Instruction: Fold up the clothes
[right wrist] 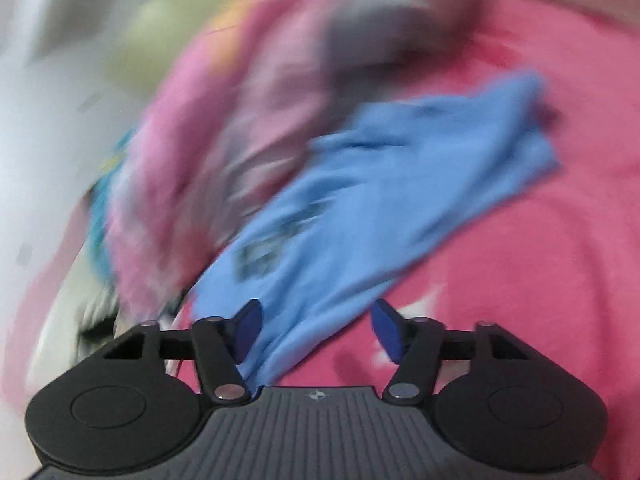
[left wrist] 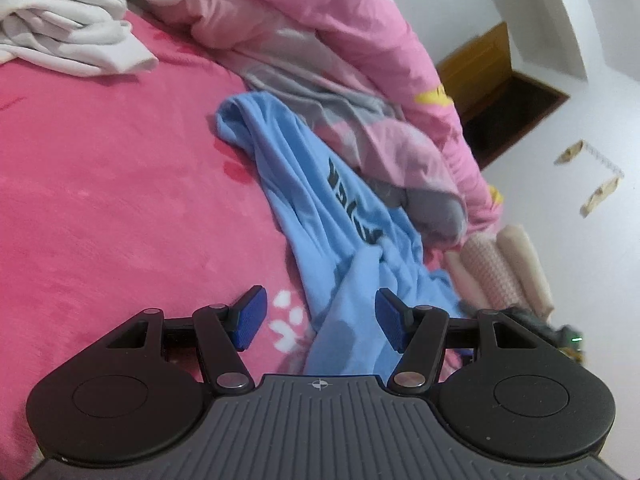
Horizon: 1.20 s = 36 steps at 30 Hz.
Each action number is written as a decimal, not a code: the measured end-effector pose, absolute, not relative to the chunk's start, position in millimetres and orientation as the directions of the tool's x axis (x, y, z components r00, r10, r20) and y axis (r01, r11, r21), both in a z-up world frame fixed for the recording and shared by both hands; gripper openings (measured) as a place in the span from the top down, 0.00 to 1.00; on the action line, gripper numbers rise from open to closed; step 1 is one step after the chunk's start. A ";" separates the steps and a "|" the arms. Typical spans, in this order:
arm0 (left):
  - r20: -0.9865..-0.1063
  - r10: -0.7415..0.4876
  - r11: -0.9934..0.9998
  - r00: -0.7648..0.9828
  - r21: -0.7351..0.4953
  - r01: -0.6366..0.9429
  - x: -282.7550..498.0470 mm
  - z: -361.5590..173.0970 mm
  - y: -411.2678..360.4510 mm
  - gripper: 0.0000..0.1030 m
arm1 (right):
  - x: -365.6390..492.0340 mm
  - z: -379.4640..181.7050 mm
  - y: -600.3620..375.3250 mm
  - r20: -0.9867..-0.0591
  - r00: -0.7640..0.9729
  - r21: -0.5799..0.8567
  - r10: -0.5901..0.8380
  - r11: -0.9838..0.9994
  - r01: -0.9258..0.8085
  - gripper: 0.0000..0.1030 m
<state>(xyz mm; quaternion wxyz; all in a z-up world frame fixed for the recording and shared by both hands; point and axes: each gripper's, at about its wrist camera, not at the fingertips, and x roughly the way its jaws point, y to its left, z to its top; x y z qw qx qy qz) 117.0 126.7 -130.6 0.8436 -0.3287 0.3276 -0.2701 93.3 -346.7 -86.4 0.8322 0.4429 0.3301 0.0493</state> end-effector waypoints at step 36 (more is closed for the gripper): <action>-0.381 -0.653 0.659 0.655 -0.711 0.243 115.3 -132.4 126.3 0.41 | 187.1 -74.8 -438.8 -0.703 0.704 0.283 -0.102 0.867 0.409 0.73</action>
